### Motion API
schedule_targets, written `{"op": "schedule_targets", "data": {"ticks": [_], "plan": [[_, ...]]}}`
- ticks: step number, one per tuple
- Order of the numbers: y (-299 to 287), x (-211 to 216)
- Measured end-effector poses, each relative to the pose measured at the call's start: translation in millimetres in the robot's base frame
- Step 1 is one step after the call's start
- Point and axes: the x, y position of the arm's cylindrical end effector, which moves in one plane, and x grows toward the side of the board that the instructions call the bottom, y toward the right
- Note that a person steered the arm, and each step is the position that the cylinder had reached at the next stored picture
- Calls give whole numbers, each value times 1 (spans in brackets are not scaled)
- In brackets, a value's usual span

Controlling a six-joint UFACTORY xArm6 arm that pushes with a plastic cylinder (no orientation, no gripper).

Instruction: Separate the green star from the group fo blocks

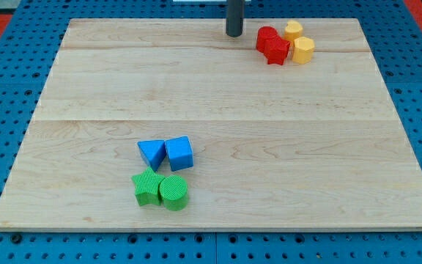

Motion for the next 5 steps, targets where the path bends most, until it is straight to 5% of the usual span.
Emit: {"op": "schedule_targets", "data": {"ticks": [5], "plan": [[-38, -27]]}}
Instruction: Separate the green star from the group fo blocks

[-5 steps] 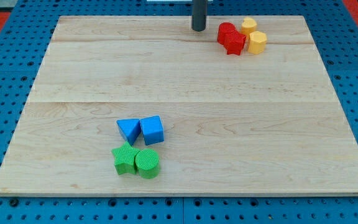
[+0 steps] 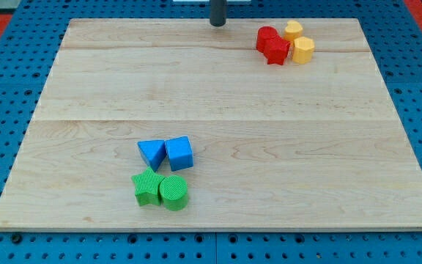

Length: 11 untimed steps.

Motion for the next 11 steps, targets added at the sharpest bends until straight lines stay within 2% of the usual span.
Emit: {"op": "schedule_targets", "data": {"ticks": [3, 6, 8, 9, 11], "plan": [[-11, 0], [21, 65], [78, 118], [68, 186], [69, 349]]}}
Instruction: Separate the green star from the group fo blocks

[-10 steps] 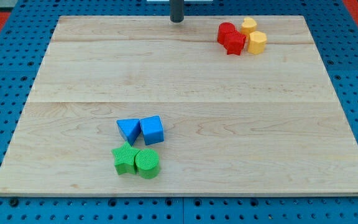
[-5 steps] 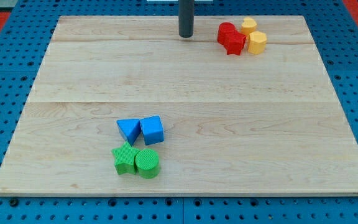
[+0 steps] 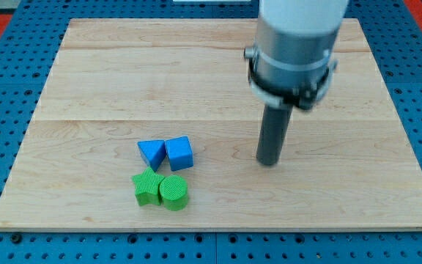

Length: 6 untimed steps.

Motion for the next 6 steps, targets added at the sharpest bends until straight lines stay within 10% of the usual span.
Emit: {"op": "schedule_targets", "data": {"ticks": [1, 4, 6], "plan": [[-55, 57], [-254, 5], [-249, -23]]}}
